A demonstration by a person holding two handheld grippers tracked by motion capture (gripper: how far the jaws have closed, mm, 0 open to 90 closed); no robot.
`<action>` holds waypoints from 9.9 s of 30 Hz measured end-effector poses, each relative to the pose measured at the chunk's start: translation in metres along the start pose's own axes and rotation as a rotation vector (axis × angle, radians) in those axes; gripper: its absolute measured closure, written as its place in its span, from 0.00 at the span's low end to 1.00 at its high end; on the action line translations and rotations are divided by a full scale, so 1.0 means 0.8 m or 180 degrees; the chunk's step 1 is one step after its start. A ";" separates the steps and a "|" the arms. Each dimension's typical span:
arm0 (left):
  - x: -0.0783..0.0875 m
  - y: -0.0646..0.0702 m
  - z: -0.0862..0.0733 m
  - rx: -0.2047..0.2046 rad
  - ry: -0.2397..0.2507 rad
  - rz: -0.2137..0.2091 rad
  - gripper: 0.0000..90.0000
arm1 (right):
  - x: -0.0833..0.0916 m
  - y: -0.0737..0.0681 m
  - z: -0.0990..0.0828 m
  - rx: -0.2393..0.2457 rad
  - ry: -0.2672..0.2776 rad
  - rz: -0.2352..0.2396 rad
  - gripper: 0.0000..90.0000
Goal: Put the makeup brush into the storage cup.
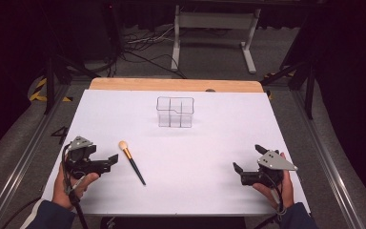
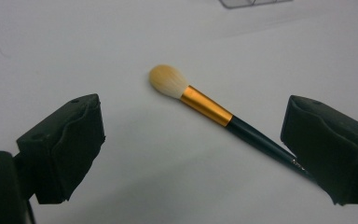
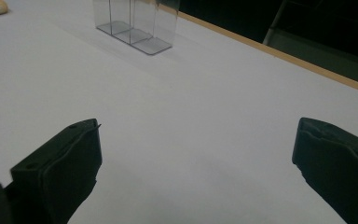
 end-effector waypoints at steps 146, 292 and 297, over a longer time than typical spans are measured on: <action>-0.011 0.053 0.093 -0.0814 0.0924 -0.0629 0.87 | -0.027 -0.010 -0.001 0.0017 -0.0096 0.0339 0.03; -0.072 0.181 0.104 -0.1253 0.1172 -0.1280 0.70 | -0.152 -0.133 0.131 -0.0452 0.0476 0.1295 0.87; -0.068 0.174 0.101 -0.1263 0.1128 -0.1245 0.51 | -0.150 -0.126 0.130 -0.0418 0.0460 0.1203 0.87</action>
Point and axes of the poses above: each handheld gripper's, and its own axes: x roughly backward along the jaws, z roughly out of its top, y roughly to its right, the point moved 4 cm from there along -x, roughly forward along the jaws, and after that the axes turned 4 degrees about z, right-handed, at the moved point
